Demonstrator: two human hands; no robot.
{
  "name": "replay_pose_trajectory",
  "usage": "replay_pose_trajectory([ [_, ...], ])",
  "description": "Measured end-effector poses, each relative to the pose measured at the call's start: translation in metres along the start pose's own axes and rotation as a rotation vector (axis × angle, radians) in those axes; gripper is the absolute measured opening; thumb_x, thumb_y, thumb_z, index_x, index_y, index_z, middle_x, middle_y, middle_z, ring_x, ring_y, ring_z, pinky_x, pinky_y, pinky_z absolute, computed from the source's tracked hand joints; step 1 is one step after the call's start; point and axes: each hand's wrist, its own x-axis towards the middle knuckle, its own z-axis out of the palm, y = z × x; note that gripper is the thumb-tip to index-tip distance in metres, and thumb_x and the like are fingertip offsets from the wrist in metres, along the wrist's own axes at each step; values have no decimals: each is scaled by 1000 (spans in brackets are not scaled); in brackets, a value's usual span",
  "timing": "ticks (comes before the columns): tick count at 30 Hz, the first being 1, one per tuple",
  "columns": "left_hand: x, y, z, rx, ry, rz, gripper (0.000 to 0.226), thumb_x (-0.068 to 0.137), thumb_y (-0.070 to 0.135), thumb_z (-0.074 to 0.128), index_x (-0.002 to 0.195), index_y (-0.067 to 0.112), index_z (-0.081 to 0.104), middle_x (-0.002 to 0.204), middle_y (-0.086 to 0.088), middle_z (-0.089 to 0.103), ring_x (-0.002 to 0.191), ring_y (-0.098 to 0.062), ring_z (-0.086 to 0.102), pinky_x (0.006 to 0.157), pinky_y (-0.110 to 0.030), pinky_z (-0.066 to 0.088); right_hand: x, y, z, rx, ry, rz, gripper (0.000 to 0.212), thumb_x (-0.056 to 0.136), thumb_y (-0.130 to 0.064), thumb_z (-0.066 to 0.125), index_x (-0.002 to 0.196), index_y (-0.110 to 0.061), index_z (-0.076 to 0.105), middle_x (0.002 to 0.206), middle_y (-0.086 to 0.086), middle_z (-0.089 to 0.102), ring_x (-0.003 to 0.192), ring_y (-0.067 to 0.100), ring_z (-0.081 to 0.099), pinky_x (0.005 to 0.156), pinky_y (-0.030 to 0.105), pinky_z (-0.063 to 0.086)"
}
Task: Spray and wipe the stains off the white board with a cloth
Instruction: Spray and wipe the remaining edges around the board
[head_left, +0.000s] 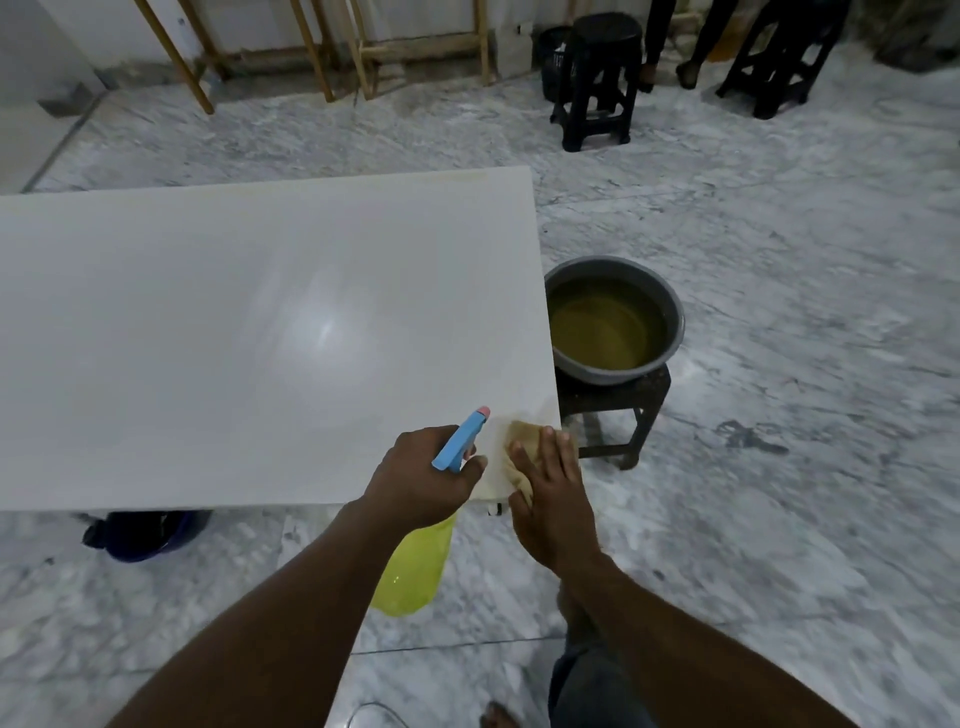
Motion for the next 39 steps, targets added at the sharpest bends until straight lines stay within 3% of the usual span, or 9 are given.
replay_pose_trajectory([
  [3,-16,6,5,28,-16,12,16,86,41,68,84,26,63,78,4,68,72,-18,65,69,-33,54,-37,-10,-11,162,-40,30,58,96,-45,35,145,-18,47,161,12,27,152,30,8,118,46,29],
  [5,-21,13,5,26,-36,17,16,86,42,68,85,27,63,78,5,68,72,-16,65,66,-31,53,-46,-17,-37,359,-76,140,52,99,-42,35,140,-15,51,148,11,47,142,27,36,106,32,37],
  [9,-19,28,-2,14,-37,52,16,86,42,67,82,29,59,75,6,66,70,-14,63,62,-26,45,-16,-31,-108,898,-102,851,33,90,-51,54,96,-20,61,92,2,65,84,22,62,72,31,50],
  [12,-9,40,-9,-18,-36,61,21,84,44,66,84,23,64,79,2,70,72,-19,66,68,-35,55,17,-13,-149,1572,-90,1000,43,91,-48,53,115,-15,68,116,13,70,109,34,64,98,45,51],
  [15,8,52,-14,-1,-79,74,22,83,46,64,77,26,61,72,3,67,67,-19,65,66,-39,55,46,-1,-177,1762,-92,921,54,89,-47,54,131,-14,63,129,13,66,119,37,62,107,53,43],
  [22,97,82,-28,168,-74,20,31,82,55,59,69,28,50,69,8,58,62,-16,58,59,-27,44,154,2,-200,1727,-216,805,48,93,-44,49,115,-9,72,112,16,73,94,33,72,85,44,56],
  [28,211,95,-49,71,-31,10,27,88,51,63,100,27,66,89,6,71,78,-17,67,75,-36,59,326,45,-212,1421,-109,939,45,89,-47,58,116,-13,67,111,13,71,99,30,67,78,39,58],
  [34,321,99,-63,103,48,-12,35,87,53,53,97,22,63,87,3,69,78,-18,65,75,-41,57,518,48,-200,1066,23,743,41,93,-34,52,128,-12,54,111,12,60,100,31,59,93,39,50],
  [39,374,86,-60,52,80,-29,30,83,56,52,85,27,58,88,4,72,75,-17,66,71,-43,57,609,61,-121,838,-7,585,46,89,-45,48,116,-10,63,102,11,65,97,33,64,75,37,49],
])
